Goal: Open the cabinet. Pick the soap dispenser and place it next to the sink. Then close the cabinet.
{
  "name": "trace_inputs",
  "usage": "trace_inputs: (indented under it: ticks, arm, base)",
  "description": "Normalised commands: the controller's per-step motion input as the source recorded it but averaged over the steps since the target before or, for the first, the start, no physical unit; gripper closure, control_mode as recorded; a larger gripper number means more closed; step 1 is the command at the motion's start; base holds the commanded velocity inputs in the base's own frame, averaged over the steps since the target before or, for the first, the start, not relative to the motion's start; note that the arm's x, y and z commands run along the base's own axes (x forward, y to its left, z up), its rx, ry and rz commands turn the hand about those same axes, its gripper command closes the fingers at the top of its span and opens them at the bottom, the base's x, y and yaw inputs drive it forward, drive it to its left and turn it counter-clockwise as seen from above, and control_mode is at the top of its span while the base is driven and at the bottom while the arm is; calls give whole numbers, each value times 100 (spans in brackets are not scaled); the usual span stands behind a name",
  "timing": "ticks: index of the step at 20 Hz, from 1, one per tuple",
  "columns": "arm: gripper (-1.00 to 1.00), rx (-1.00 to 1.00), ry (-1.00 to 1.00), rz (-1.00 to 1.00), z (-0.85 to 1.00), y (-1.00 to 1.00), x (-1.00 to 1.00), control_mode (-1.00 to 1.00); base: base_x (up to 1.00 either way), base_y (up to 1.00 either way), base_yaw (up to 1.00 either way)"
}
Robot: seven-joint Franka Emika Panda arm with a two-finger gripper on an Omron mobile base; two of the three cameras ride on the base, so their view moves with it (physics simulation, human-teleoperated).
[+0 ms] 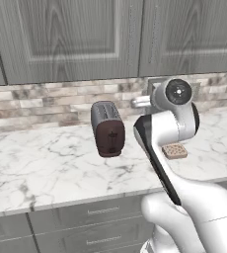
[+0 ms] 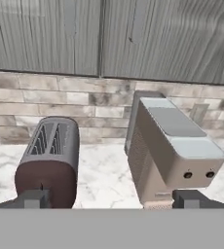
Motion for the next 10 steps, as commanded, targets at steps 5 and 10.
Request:
trace_inputs:
  ticks: [5,10]
  arm:
    - [-100,0,-3,-10,56,3,0,-100]
    - [-100,0,-2,-4,51,1,0,-100]
  base:
    - [0,0,0]
    - [0,0,0]
